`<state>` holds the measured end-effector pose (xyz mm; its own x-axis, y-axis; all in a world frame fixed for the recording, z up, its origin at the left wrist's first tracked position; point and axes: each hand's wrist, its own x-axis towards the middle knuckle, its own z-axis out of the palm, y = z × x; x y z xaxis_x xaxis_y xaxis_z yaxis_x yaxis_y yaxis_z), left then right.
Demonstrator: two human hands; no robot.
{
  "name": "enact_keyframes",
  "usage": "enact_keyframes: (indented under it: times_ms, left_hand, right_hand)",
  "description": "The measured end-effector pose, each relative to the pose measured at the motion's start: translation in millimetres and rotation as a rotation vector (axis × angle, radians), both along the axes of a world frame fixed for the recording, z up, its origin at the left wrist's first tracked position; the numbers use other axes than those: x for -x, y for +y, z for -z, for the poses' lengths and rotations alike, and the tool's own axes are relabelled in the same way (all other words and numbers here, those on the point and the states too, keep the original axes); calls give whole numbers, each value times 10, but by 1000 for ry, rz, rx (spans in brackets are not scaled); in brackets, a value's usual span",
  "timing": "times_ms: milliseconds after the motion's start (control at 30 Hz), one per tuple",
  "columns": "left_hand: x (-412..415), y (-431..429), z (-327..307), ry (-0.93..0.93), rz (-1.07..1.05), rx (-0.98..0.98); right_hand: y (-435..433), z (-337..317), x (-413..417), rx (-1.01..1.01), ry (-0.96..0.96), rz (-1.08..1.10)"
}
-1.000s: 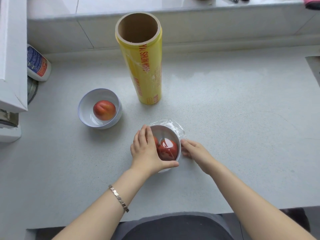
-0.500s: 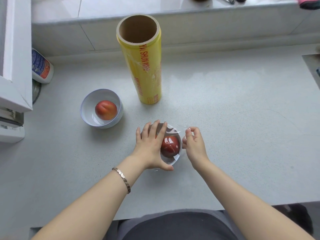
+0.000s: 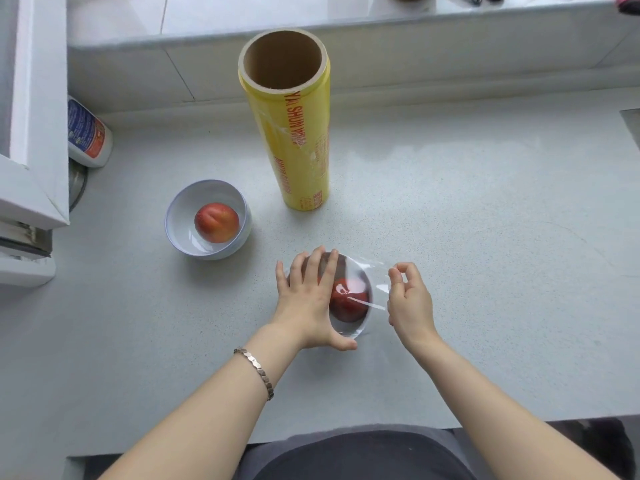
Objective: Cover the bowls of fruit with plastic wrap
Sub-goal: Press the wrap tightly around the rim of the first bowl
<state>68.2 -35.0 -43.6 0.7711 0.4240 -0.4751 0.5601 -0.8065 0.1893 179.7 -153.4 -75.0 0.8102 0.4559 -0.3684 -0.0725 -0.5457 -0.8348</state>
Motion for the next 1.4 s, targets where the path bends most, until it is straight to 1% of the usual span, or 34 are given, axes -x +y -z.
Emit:
enact_keyframes:
  times_ms: [133,233,333,400,467,533,600,667,733,800,867,933,1000,1100,1200,1333,1400]
  left_hand:
    - [4,-29,-8,5,-14,-3]
    - [-16,-79,-8,11,-72,-5]
    - [-23,-186,-26,-5,-281,15]
    - [-39,-240,-50,-30,-471,70]
    - [-44,-245,-86,-48,-590,157]
    - [-7,-200,-155,-35,-616,242]
    - [71,-122,-218,31,-543,230]
    - [139,-36,-269,105,-364,119]
    - [155,62,-273,93,-131,51]
    - [113,141,-261,67,96,39]
    - [47,178,-223,74,216,42]
    - [0,180,-159,82,238,47]
    - [-13,169,-102,66,213,58]
    - [-1,162,-65,30,170,70]
    - [0,160,-67,15,146,70]
    - [0,156,-38,-4,121,54]
    - [2,157,-23,-15,111,52]
  right_hand:
    - [44,38,20,36,-7,-20]
    - [108,92,8,50,68,-8]
    - [127,110,-80,78,243,14]
    - [115,66,-125,28,457,33]
    - [78,33,-127,11,627,7]
    - [29,5,-82,30,689,-96]
    - [8,-3,-32,-22,694,-142]
    - [16,-22,-4,-75,674,-98]
    - [42,-28,3,-91,617,-40]
    - [81,-41,15,-86,561,-22]
    - [119,-57,40,-91,491,3]
    - [138,-63,60,-100,385,66]
    - [153,-73,80,-115,311,126]
    - [170,-106,85,-107,234,142]
    - [190,-164,40,-125,203,69]
    - [103,-229,-60,-50,18,-69]
    - [18,-238,-104,-8,-36,-107]
